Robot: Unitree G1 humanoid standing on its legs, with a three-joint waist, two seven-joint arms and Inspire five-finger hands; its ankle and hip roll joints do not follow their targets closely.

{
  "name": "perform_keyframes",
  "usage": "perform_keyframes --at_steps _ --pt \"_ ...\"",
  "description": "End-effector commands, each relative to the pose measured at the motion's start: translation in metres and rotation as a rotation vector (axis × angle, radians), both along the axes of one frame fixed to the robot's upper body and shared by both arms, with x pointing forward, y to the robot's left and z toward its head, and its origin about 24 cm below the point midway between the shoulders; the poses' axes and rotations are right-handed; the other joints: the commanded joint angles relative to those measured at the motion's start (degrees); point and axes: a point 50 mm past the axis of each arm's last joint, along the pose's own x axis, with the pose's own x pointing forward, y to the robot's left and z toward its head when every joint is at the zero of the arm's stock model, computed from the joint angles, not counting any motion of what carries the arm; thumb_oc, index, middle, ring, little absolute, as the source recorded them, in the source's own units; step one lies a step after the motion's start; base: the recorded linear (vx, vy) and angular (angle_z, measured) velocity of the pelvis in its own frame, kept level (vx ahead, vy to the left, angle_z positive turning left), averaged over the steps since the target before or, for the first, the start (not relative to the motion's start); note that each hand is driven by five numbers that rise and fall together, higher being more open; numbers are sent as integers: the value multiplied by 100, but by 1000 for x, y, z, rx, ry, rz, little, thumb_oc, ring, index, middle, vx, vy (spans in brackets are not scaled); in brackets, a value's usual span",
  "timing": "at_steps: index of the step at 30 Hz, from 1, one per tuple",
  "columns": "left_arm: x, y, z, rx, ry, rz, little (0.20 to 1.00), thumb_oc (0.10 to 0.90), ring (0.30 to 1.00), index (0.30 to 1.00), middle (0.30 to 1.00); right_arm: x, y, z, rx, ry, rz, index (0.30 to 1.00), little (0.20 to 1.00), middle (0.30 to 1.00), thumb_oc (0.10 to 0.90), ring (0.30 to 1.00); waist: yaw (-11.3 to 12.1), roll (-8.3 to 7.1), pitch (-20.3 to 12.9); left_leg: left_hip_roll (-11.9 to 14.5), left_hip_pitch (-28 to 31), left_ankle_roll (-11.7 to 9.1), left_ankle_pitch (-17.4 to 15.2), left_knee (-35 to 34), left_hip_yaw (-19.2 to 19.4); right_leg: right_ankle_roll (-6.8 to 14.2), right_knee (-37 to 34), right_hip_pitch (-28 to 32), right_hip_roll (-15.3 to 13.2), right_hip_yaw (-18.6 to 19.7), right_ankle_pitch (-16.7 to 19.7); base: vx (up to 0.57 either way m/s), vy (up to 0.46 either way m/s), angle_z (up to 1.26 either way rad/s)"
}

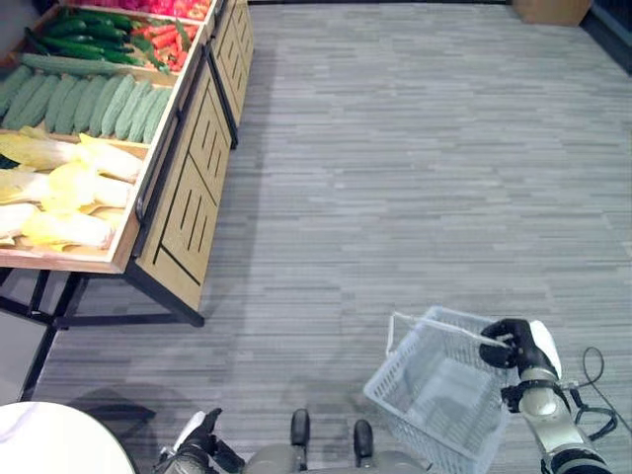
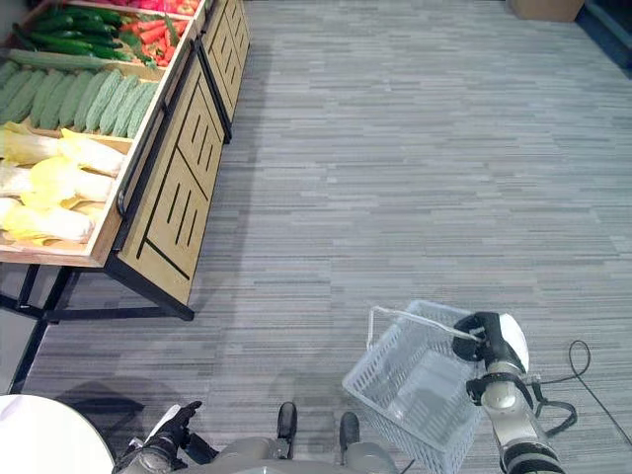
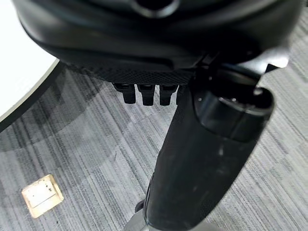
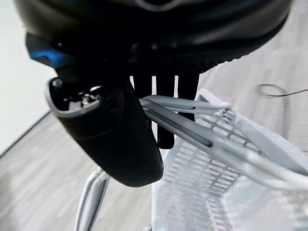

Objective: Get the vegetables into the basket

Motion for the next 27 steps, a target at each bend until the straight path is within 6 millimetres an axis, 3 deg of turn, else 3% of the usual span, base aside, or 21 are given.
perform_keyframes --at_steps 1,7,9,14,27 --pt "3 15 5 48 -2 -26 1000 900 1000 1000 1000 24 -24 43 -123 -165 9 300 300 300 400 300 118 -23 -343 529 -7 -391 -191 91 198 472 364 -433 -486 29 46 0 0 0" --pt "-2 20 4 60 2 52 1000 900 1000 1000 1000 -7 -41 18 -133 -7 -101 300 300 300 400 300 131 -1 -511 513 -13 -434 -131 21 153 489 122 -364 -478 -61 208 -11 -8 2" --pt "-14 26 2 69 3 189 1000 900 1000 1000 1000 -15 -38 12 -118 -6 -138 300 300 300 400 300 148 5 -534 531 31 -437 -136 21 166 468 130 -337 -475 -54 177 63 -56 -1" --pt "-20 29 2 62 4 251 1000 900 1000 1000 1000 -24 -40 6 -133 35 -147 300 300 300 400 300 141 7 -494 582 93 -457 -169 67 156 409 216 -298 -428 -46 84 56 -51 -1" --pt "-4 37 10 88 -51 183 1000 900 1000 1000 1000 -10 -67 31 -250 42 -168 300 300 300 400 300 216 59 -340 709 -20 -551 -116 132 122 340 160 -360 -294 -132 58 14 -48 1"
